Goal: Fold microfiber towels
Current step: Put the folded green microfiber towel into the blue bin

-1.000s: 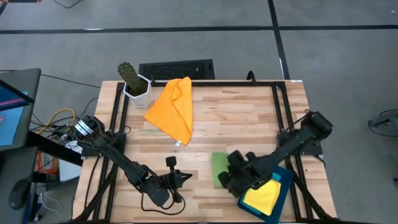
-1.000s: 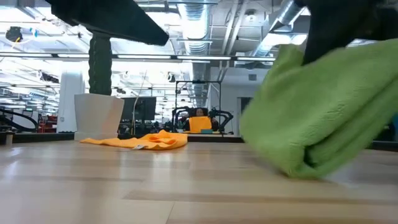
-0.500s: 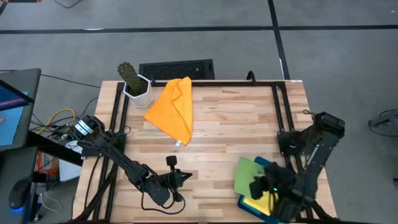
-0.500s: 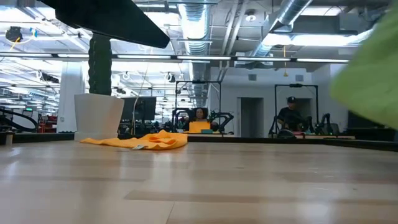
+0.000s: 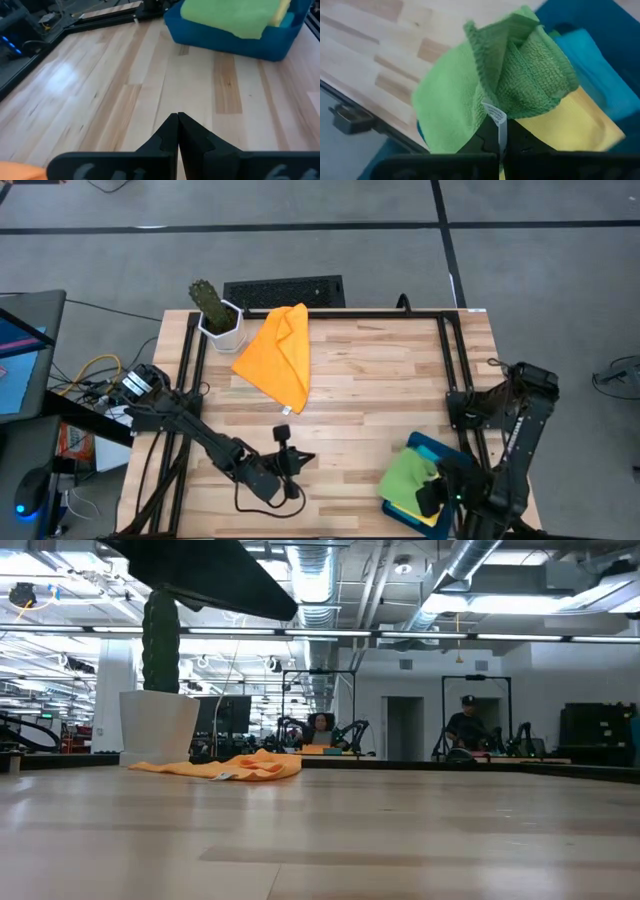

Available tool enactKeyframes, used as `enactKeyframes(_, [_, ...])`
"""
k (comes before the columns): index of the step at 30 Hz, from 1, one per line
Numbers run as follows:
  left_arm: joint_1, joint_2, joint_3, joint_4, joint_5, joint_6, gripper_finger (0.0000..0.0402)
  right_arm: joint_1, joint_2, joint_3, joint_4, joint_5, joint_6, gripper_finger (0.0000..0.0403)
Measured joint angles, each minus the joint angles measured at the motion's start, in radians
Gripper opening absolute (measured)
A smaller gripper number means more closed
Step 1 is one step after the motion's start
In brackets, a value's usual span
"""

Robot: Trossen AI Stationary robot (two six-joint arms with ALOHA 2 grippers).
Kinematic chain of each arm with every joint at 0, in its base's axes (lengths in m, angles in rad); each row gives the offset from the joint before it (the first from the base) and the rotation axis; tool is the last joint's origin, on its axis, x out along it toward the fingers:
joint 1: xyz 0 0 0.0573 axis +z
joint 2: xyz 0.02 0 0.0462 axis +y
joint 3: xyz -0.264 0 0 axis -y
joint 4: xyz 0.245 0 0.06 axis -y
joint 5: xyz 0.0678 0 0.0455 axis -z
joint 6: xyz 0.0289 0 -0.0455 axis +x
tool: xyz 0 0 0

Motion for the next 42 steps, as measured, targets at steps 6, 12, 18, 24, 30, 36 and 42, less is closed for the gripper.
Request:
enactKeyframes(6, [0.018, 0.0, 0.012, 0.001, 0.005, 0.0, 0.0, 0.052, 0.0, 0.001, 0.0, -0.092, 0.008, 0.0017])
enactKeyframes(12, [0.031, 0.0, 0.012, 0.0, 0.007, -0.009, 0.0, 0.076, 0.006, 0.001, 0.004, -0.159, 0.015, 0.002])
enactKeyframes(18, [0.034, 0.0, 0.012, 0.0, 0.009, -0.021, 0.0, 0.069, 0.018, 0.002, 0.011, -0.18, -0.01, 0.006])
enactKeyframes(24, [0.035, 0.0, 0.012, 0.0, 0.029, -0.025, 0.0, 0.068, 0.003, 0.002, -0.079, -0.291, -0.032, 0.0124])
enactKeyframes(30, [0.035, -0.036, 0.012, -0.012, 0.048, -0.018, 0.0, 0.099, -0.049, 0.02, -0.159, -0.299, 0.006, 0.0174])
enactKeyframes(36, [0.034, -0.174, 0.012, -0.07, 0.049, -0.014, 0.0, 0.101, 0.015, 0.014, -0.05, 0.288, -0.019, 0.018])
enactKeyframes(42, [0.029, -0.271, 0.008, -0.096, 0.05, -0.007, 0.0, 0.081, 0.244, 0.003, 0.025, 0.31, 0.002, 0.015])
